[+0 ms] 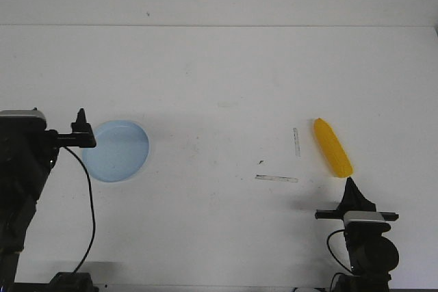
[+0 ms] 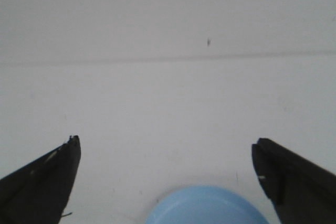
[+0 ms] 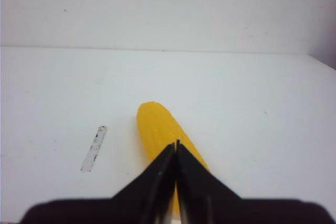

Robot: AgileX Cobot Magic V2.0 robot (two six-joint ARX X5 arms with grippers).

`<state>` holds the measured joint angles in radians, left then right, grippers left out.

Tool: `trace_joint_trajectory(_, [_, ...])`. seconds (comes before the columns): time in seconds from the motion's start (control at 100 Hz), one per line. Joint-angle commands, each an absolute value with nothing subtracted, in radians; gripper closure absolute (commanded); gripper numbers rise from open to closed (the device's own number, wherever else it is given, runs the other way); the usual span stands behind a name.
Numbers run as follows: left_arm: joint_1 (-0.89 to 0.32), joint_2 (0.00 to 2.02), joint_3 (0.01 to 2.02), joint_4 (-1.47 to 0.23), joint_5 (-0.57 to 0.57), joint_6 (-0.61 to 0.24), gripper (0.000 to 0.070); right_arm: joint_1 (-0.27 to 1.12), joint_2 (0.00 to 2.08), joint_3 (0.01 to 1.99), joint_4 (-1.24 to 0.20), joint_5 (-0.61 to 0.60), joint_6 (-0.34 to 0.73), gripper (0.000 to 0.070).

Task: Place corn on plate with both arms
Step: 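Reach the left gripper forward and lower it onto the blue plate's rim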

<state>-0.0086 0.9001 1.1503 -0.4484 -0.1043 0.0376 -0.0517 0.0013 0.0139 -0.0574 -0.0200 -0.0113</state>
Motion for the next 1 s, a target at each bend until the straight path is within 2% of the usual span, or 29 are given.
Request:
trace_joint_trajectory(0.0, [0.011,0.949,1.162,-0.479,-0.105,-0.005,0.0000,-0.052,0.001,0.013,-0.045,-0.019,-0.017,0.0700])
trace_joint_trajectory(0.13, [0.061,1.059,1.162,-0.535,-0.077,-0.020,0.0000,-0.052,0.001,0.013,-0.045,-0.020,-0.016,0.0700])
trace_joint_trajectory(0.31, [0.142,1.203,1.162,-0.572,0.102,-0.019,0.0000,-0.052,0.001,0.013,-0.045,-0.019,-0.017,0.0700])
trace_joint_trajectory(0.38, [0.170,1.255,1.162,-0.595,0.139,-0.019,0.0000,-0.052,0.001,0.013,-0.045,-0.019,-0.017,0.0700])
trace_joint_trajectory(0.67, [0.255,1.430,1.162,-0.662,0.143,-0.008,0.0000,-0.052,0.001,0.013,-0.045,-0.019,-0.017,0.0700])
trace_joint_trajectory(0.99, [0.239,1.532,1.162,-0.669,0.169,-0.008,0.0000,-0.052,0.001,0.013,-0.045,-0.020,-0.016,0.0700])
